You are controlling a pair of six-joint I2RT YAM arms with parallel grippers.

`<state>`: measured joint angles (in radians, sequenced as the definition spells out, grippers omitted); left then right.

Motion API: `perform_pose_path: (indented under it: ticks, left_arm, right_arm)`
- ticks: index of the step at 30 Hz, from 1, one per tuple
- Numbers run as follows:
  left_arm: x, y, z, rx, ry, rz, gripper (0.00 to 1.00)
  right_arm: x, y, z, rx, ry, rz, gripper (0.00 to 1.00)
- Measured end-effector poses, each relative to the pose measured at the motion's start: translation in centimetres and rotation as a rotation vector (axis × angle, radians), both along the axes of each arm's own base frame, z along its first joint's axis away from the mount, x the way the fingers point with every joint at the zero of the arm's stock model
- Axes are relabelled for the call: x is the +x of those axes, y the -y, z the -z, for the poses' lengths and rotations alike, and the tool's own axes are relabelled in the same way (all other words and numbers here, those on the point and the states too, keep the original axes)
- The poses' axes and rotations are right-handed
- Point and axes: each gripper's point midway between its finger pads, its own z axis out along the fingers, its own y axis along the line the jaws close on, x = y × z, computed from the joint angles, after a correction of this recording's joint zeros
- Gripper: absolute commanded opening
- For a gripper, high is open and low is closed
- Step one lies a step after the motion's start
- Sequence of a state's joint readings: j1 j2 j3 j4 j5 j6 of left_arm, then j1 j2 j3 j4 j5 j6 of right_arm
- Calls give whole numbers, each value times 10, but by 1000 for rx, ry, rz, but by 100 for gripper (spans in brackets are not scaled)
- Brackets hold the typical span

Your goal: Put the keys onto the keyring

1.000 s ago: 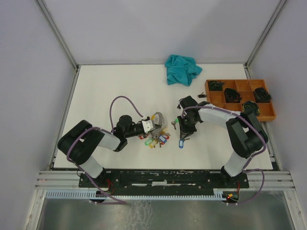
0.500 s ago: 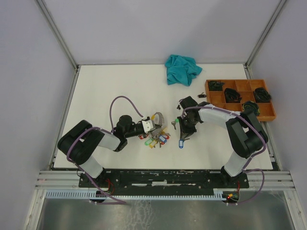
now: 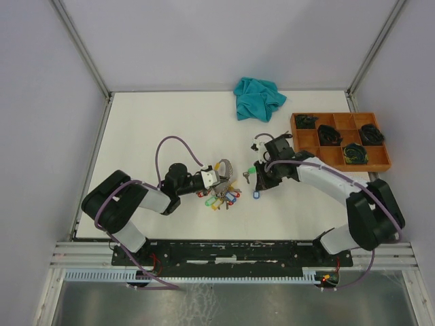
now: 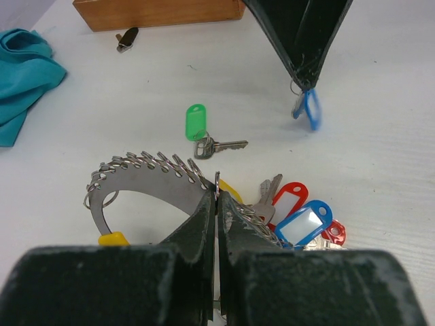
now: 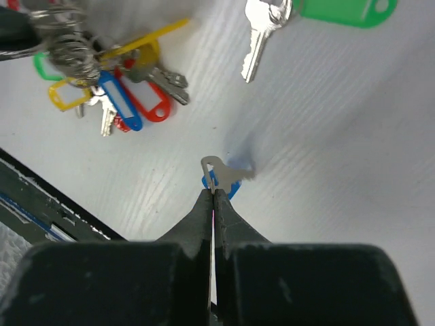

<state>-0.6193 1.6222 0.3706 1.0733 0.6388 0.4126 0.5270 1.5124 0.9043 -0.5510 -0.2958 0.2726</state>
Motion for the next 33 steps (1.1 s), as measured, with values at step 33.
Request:
perform_pose_path:
  ticks: [33]
  left_arm:
    - [-13,0,-5,-27,23,53,3]
  right_arm:
    - [10,-62,-74,479,668,-578,1]
